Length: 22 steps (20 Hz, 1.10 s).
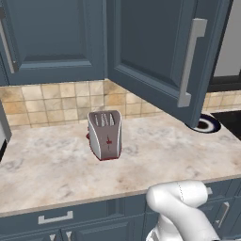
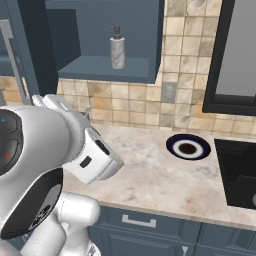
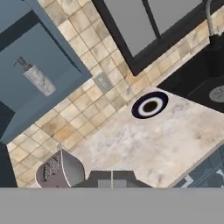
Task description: Open the cabinet. Pick the soap dispenser and place it next to the sink. Then close the cabinet.
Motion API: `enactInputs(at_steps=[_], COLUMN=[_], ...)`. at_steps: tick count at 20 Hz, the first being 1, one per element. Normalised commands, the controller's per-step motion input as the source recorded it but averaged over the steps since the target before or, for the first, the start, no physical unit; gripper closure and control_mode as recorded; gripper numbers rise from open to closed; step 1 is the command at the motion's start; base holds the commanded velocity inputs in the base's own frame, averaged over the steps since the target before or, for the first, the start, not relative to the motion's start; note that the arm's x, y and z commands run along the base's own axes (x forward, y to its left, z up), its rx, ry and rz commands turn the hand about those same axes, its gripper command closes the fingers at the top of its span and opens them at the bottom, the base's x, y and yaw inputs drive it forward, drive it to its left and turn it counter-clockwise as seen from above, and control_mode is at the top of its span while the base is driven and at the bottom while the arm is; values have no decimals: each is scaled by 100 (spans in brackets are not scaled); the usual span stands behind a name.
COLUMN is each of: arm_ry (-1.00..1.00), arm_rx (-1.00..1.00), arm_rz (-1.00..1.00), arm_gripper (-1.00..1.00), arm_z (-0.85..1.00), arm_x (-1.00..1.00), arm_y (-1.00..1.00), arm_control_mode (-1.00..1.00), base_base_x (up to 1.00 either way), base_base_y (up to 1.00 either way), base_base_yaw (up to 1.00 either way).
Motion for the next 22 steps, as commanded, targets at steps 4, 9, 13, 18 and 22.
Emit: enactInputs(at_steps=[4, 9, 13, 18, 22], arm_ry=[0, 0, 0, 0, -3], arm_rx=[40, 20, 16, 7, 3], arm_rz=[4, 1, 0, 0, 0], arm_gripper=[100, 100, 100, -100, -100], arm_z=[0, 0, -8, -21, -24], arm_x=[0, 0, 0, 4, 25], arm_y=[-19, 0, 0, 14, 37], arm_control_mode=[-100, -100, -100, -100, -100], base_base_x=[0, 0, 0, 0, 0], base_base_y=[0, 0, 0, 0, 0], base_base_yaw=[0, 0, 0, 0, 0])
